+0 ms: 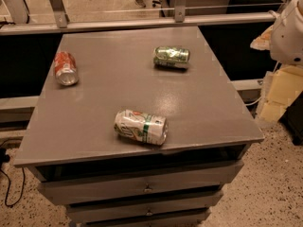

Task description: Place 7up can upright

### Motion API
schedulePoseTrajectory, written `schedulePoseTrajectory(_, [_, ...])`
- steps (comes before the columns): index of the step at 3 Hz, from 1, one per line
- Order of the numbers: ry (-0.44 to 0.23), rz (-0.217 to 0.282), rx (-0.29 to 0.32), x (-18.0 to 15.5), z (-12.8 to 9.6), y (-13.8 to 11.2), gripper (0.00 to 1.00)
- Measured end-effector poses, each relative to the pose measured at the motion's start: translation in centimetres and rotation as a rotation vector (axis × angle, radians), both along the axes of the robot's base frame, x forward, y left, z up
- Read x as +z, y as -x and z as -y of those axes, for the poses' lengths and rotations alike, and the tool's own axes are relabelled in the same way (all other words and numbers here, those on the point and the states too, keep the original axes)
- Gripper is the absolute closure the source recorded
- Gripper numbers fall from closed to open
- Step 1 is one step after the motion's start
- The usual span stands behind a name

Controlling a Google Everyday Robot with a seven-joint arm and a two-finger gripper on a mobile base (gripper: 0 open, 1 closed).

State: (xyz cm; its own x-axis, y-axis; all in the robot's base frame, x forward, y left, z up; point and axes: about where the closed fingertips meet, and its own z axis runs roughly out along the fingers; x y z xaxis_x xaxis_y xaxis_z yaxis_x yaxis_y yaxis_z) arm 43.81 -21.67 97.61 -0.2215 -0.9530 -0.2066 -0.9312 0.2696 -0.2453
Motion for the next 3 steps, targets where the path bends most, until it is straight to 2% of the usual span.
schedulePoseTrajectory(1, [0.000,0.000,0.000,0.0,0.0,0.0,0.00])
schedulePoseTrajectory(2, [-0.068,-0.010,0.030,-1.4,-3.7,-1.2,0.00])
schedulePoseTrajectory(3, [-0.126,-0.060,0.075,-4.3,-10.6,-2.9,0.00])
